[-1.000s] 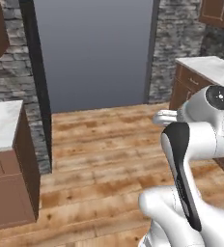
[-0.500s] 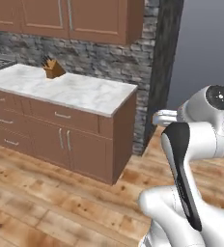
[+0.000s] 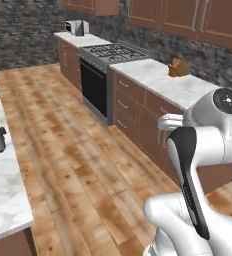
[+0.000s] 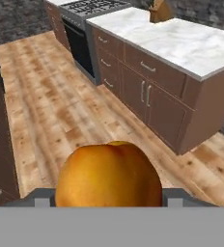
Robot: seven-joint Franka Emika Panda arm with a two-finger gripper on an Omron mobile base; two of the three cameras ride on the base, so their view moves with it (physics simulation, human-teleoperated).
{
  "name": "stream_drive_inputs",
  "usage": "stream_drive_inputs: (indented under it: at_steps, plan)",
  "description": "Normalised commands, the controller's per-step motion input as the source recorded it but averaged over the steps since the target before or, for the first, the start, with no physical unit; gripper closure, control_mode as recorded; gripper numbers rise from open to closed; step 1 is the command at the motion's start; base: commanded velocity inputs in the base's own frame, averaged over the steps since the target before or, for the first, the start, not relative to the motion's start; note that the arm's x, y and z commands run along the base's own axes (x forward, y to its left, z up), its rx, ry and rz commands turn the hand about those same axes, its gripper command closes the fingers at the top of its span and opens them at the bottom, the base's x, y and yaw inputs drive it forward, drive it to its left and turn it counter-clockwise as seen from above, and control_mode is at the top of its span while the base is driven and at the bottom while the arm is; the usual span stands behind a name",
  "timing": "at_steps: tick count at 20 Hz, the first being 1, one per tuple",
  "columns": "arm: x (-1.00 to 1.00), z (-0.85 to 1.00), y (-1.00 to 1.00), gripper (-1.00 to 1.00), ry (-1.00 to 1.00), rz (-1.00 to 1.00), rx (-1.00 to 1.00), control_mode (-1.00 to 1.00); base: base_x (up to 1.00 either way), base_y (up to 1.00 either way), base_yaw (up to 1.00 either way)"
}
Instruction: Pick the peach and orange from the fridge and place them on the plate next to the blender to make a fruit smoothie.
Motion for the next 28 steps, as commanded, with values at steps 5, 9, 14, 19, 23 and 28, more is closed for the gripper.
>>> stream_drive_inputs:
  at_steps: [5, 9, 14, 19, 23, 28]
  plan:
    - [0.00, 0.00, 0.00, 1.00, 0.00, 0.00, 0.00, 1.00, 0.15, 0.00, 0.76]
    - [0.00, 0.00, 0.00, 1.00, 0.00, 0.00, 0.00, 1.00, 0.37, 0.00, 0.33]
    - [0.00, 0.00, 0.00, 1.00, 0.00, 0.00, 0.00, 1.00, 0.98, -0.22, 0.02]
    - [0.00, 0.00, 0.00, 1.00, 0.00, 0.00, 0.00, 1.00, 1.00, -0.25, 0.00]
    - [0.00, 0.00, 0.00, 1.00, 0.00, 0.00, 0.00, 1.00, 1.00, -0.48, 0.02]
    - [0.00, 0.00, 0.00, 1.00, 0.00, 0.00, 0.00, 1.00, 1.00, -0.43, 0.07]
